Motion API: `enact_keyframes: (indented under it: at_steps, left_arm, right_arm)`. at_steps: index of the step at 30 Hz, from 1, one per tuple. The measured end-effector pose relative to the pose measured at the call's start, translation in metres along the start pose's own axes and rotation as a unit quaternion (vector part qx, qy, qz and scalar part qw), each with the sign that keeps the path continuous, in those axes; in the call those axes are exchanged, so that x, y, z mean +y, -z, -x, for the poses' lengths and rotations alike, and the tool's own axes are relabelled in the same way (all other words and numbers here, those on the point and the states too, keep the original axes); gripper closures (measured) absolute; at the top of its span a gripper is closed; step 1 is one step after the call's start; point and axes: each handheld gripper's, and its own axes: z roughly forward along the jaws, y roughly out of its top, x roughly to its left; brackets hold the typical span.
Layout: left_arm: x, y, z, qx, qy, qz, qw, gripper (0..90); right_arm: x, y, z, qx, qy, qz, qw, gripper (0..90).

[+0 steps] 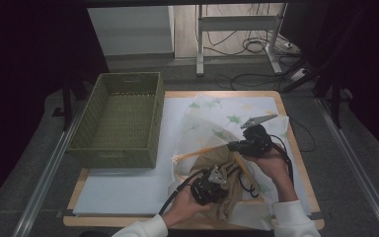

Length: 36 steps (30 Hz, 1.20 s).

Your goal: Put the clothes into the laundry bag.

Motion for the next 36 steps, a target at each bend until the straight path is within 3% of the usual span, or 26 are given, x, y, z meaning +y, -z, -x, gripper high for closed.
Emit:
enact_keyframes:
  at_steps: [15,19,24,29,32,36]
  left_arm:
    - [0.012,-0.012,-0.012,0.031,0.002,0.01,0.9995,90.0]
    - [0.012,-0.01,-0.011,0.029,0.001,0.013,0.9995,90.0]
    - [0.009,0.0,-0.006,0.009,0.004,0.022,0.9997,90.0]
    - [0.001,0.017,0.001,-0.017,-0.026,0.021,0.9993,90.0]
    - [-0.007,0.029,0.006,-0.03,-0.033,0.024,0.9987,90.0]
    - [-0.013,0.039,0.012,-0.057,-0.025,0.033,0.9975,90.0]
  right_arm:
    - [-0.001,0.001,0.001,0.001,-0.003,0.003,1.0,86.2]
    - [-0.001,0.001,0.001,0.002,-0.005,0.004,1.0,86.2]
    - [-0.001,0.002,0.003,0.002,-0.005,0.006,1.0,86.2]
    - [-0.001,0.004,0.003,0.002,-0.007,0.008,0.9999,86.2]
    - [-0.002,0.003,0.003,0.002,-0.007,0.006,1.0,86.2]
    - [-0.002,0.002,0.003,0.003,-0.006,0.006,1.0,86.2]
